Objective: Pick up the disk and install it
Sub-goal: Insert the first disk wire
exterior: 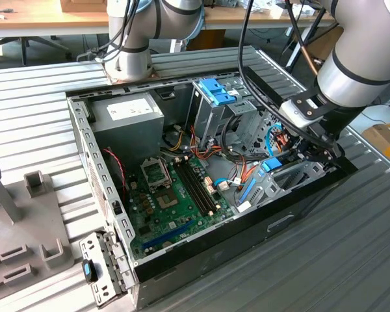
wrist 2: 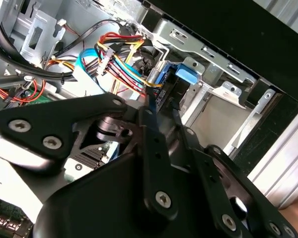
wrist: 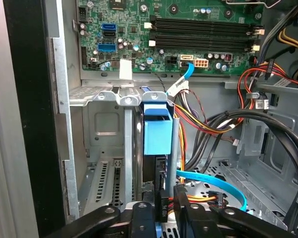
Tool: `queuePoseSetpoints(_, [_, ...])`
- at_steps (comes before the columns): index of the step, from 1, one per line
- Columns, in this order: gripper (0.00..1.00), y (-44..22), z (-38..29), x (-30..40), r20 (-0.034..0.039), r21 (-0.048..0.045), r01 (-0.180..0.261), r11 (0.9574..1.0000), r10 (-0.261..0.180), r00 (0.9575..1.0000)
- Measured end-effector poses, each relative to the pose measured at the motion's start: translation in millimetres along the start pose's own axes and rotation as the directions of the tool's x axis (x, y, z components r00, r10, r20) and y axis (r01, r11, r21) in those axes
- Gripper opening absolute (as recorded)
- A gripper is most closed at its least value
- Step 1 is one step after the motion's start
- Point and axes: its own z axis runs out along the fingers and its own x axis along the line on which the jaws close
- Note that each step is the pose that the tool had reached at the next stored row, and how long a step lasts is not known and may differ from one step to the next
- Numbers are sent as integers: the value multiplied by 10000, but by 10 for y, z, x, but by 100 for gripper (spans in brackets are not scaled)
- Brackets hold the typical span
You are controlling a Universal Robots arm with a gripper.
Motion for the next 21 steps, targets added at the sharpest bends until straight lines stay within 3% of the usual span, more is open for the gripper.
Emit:
queuePoseSetpoints(1, [30,0,0,0,0,0,0,10000,0,10000])
queuePoseSetpoints(7, [30,-2,-10,-1,-1,0,0,10000,0,10000])
queuePoseSetpoints(12, [30,-27,-112,-12,-1,0,0,10000,0,10000])
queuePoseSetpoints(17, [30,-63,-265,-31,-5,2,-18,10000,18,10000])
queuePoseSetpoints(21, [30,-80,-338,-43,-10,4,-39,10000,39,10000])
